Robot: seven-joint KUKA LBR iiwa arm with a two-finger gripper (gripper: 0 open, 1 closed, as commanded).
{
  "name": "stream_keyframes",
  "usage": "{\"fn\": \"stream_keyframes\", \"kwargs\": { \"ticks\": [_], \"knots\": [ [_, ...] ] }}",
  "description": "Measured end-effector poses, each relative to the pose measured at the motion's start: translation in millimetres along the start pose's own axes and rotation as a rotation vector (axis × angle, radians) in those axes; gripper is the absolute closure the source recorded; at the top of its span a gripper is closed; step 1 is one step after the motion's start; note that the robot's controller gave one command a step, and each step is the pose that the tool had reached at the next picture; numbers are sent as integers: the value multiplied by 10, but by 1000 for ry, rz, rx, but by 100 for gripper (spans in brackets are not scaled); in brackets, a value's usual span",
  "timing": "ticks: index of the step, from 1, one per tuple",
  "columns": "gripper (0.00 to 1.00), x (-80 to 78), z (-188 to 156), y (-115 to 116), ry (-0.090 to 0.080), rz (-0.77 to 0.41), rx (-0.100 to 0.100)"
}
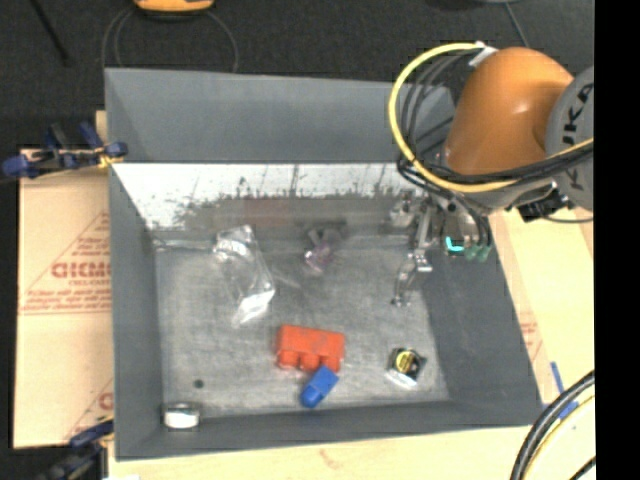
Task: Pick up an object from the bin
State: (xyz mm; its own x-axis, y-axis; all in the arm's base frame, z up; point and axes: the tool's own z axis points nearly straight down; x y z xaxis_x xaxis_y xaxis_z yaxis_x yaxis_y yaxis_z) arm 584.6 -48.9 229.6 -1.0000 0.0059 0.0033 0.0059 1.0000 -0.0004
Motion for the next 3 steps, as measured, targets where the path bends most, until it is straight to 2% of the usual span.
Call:
{"fn": "stream_keyframes", "kwargs": {
  "ticks": [1,2,3],
  "knots": [
    [0,-349,1032,999,-1,-116,-3],
    [0,506,736,1014,-5,-561,1],
    [0,615,1377,1028,-15,-519,4]
  ]
}}
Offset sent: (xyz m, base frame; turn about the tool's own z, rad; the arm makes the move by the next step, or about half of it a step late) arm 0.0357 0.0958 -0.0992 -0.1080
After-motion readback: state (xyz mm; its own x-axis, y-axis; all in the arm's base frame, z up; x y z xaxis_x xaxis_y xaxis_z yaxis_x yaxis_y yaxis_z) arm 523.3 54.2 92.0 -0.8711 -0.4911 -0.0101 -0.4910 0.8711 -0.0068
